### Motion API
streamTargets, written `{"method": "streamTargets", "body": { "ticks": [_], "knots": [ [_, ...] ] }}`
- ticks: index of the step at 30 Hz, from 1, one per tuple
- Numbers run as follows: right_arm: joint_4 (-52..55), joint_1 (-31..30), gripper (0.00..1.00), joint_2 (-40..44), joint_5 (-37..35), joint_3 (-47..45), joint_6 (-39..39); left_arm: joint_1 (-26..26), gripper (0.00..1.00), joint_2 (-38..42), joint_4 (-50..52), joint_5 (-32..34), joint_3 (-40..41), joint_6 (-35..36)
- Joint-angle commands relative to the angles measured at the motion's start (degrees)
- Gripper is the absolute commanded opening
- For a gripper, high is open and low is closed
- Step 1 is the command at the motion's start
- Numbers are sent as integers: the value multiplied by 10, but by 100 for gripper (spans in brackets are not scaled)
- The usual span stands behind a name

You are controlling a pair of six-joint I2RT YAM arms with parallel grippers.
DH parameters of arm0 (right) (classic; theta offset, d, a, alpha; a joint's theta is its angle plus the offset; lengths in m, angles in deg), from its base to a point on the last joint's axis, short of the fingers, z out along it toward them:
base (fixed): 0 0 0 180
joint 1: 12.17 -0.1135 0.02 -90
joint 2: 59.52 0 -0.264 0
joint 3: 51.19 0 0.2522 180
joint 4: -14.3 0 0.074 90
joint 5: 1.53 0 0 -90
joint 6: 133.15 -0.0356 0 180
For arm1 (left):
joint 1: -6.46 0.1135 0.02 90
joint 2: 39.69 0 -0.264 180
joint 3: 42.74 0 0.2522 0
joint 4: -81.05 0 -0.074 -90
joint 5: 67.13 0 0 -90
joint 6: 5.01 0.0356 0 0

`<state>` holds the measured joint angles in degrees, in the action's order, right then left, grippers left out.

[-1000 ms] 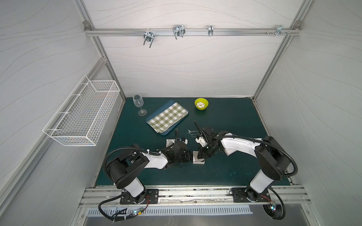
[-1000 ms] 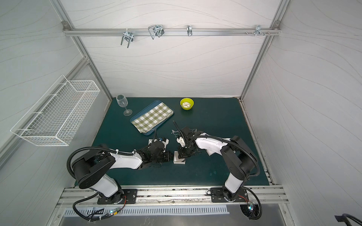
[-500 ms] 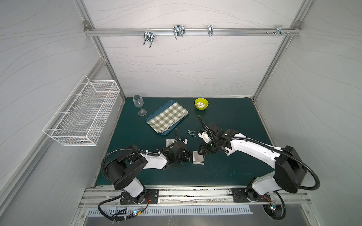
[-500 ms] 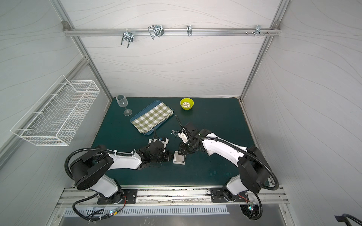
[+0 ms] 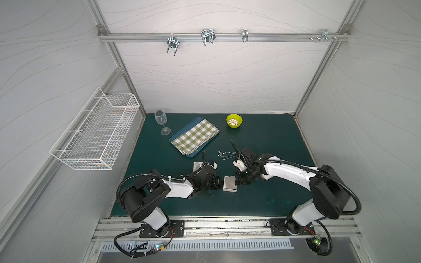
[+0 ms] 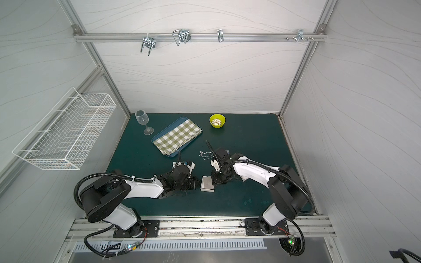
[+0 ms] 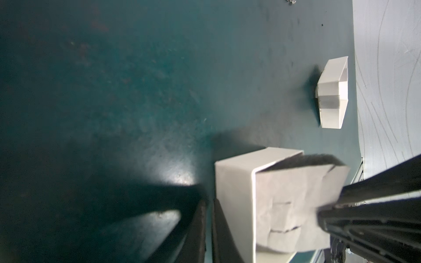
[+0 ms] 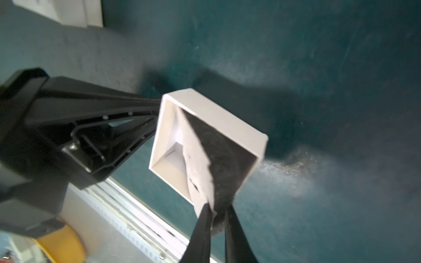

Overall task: Take the necklace out of the lift-off lid jewelry box
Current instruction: Place the inner lining in the jewelry box.

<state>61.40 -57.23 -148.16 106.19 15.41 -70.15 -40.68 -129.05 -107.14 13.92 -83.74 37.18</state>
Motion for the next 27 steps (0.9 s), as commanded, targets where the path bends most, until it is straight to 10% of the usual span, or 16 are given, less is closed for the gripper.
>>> {"method": "streamTargets", "body": {
  "ticks": [1,16,27],
  "knots": [
    [-18,-6,7,-11,23,-2,-7,0,10,11,-7,11,3,-10],
    [-64,-6,2,-34,82,-8,-36,-15,8,0,-11,15,-4,-13],
    [4,-7,37,3,23,21,-14,-14,8,20,2,29,1,-11]
  ]
}}
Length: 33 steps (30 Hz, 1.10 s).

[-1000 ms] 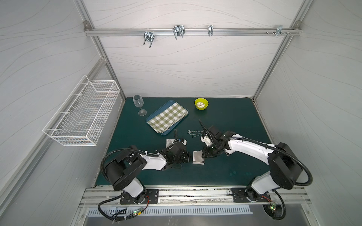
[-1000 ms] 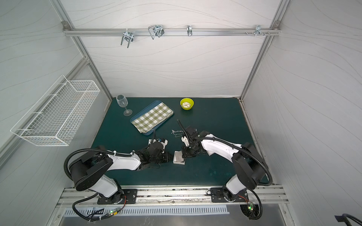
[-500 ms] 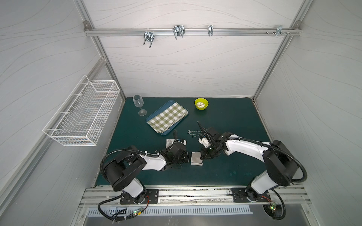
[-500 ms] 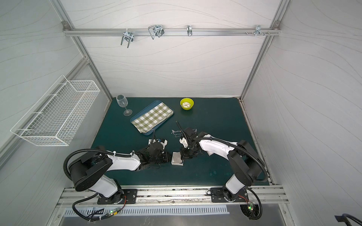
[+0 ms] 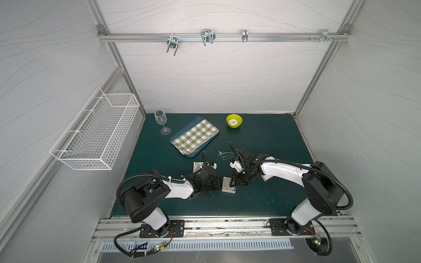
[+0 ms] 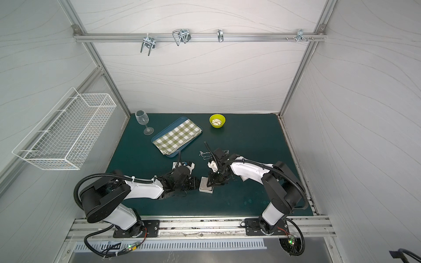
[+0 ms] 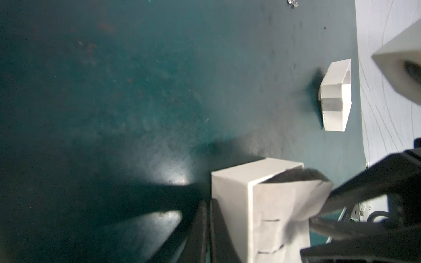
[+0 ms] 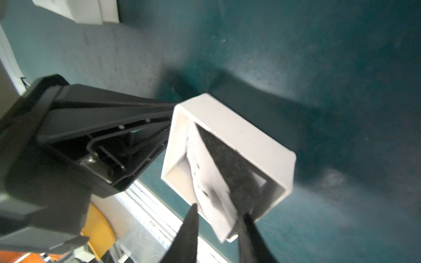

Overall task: Take the necklace out of the lift-off lid jewelry box
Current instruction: Place the inner lining in the jewelry box.

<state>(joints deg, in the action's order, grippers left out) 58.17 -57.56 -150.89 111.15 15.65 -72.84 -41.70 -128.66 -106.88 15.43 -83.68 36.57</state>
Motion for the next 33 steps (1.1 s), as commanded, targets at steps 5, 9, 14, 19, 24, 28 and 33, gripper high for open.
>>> {"method": "streamTargets", "body": {
  "ticks": [5,9,14,19,24,28,33],
  "knots": [
    [76,-4,45,60,-54,30,23,-2,8,43,28,28,0,9],
    [87,-10,44,75,-73,37,24,0,8,61,46,37,1,18],
    [62,-30,36,58,-86,54,24,0,8,61,44,35,1,18],
    [-2,-37,14,2,-102,46,22,0,7,38,26,20,-4,12],
    [-37,-42,8,-37,-114,17,20,0,7,26,15,12,-1,7],
    [-66,-42,6,-63,-132,-5,26,0,7,19,9,13,0,6],
    [-57,-45,7,-65,-130,5,33,0,7,21,12,15,-2,8]
  ]
}}
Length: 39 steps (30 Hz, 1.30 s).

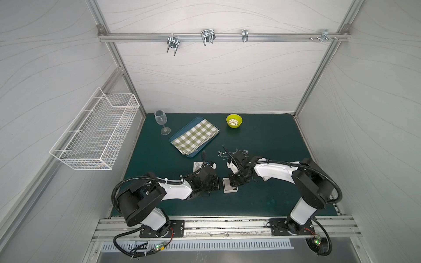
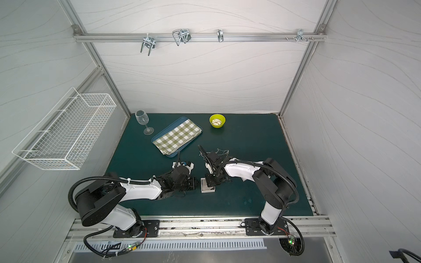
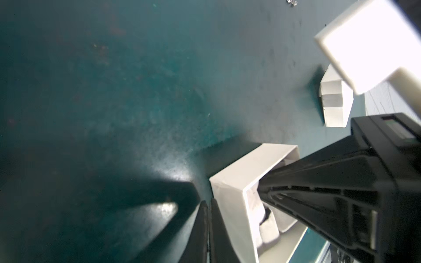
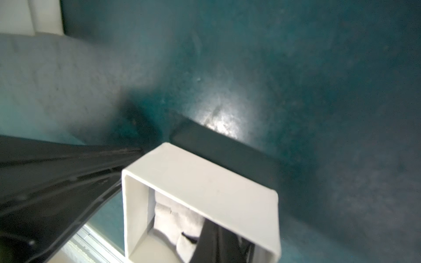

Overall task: Take the necklace out of the lift-off lid jewelry box
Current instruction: Place the inner lining in the jewelry box.

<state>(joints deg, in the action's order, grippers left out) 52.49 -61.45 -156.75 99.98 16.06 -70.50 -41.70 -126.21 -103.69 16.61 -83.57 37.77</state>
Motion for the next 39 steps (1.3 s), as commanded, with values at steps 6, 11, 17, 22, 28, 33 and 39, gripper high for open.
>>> {"method": "streamTargets", "body": {
  "ticks": [6,11,17,22,28,33,39],
  "knots": [
    [58,-12,28,56,-42,42,26,0,7,28,11,25,-6,11],
    [111,-27,29,80,-64,55,19,0,6,63,40,47,-3,27],
    [97,-51,27,72,-70,20,-8,0,6,72,46,53,-2,32],
    [54,-45,22,49,-57,-2,-12,0,6,72,47,47,-1,32],
    [58,-22,21,33,-46,22,18,0,8,99,68,62,2,39],
    [82,2,33,83,-36,53,55,0,17,126,105,78,-17,77],
    [144,84,54,162,-86,62,93,0,31,120,176,75,-97,156]
  ]
}}
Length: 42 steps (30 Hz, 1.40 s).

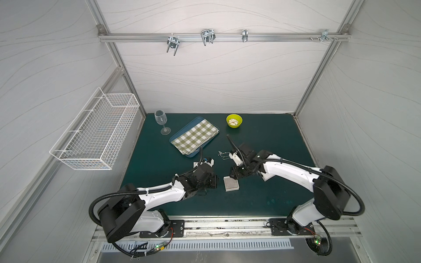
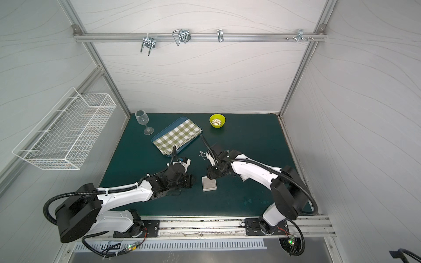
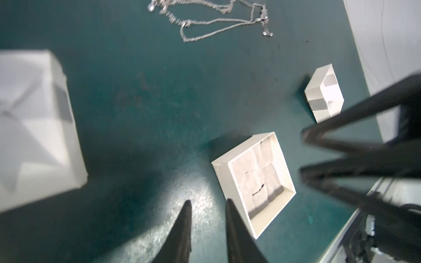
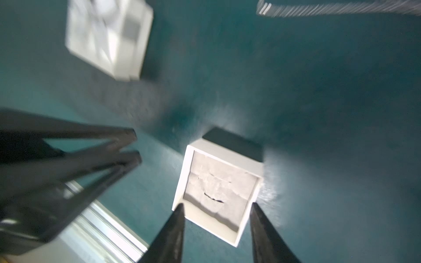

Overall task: Take the necklace out of the lift-off lid jewelry box
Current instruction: Place the inner lining in the jewelry box, then pick up the lid from the center of the board.

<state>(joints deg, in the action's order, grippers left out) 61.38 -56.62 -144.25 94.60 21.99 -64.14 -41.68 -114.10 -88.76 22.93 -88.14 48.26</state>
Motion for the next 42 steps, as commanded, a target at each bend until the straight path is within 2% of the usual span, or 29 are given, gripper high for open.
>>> {"method": "streamTargets", "body": {
  "ticks": [1,7,10,15,19,22,25,30,32,35,37,42],
  "knots": [
    [66,59,55,47,-37,-3,32,0,32,-6,32,9,-64,62],
    [75,215,59,55,-6,-63,51,-3,33,-39,9,-28,-92,75],
    [59,239,60,29,0,-76,63,-9,33,-52,-3,-41,-92,69],
    [21,241,59,-49,5,-76,74,-11,33,-46,-11,-46,-74,60],
    [39,242,39,-110,13,-35,86,-11,32,-20,-8,-35,-52,61],
    [37,239,19,-102,31,-31,76,-11,32,-1,0,-22,-41,63],
    [26,228,8,-76,70,-35,61,-11,31,13,2,-17,-32,66],
    [-15,204,5,-12,172,-46,6,-11,35,40,-65,-51,-2,100],
    [-46,196,5,25,216,-55,-33,-11,47,54,-106,-69,12,109],
    [-86,176,6,78,229,-62,-88,-11,63,69,-143,-92,17,116],
    [-105,156,6,103,222,-63,-116,-11,68,70,-151,-112,4,113],
    [-144,123,7,124,220,-64,-170,-13,72,43,-153,-150,-44,86]
  ]
}}
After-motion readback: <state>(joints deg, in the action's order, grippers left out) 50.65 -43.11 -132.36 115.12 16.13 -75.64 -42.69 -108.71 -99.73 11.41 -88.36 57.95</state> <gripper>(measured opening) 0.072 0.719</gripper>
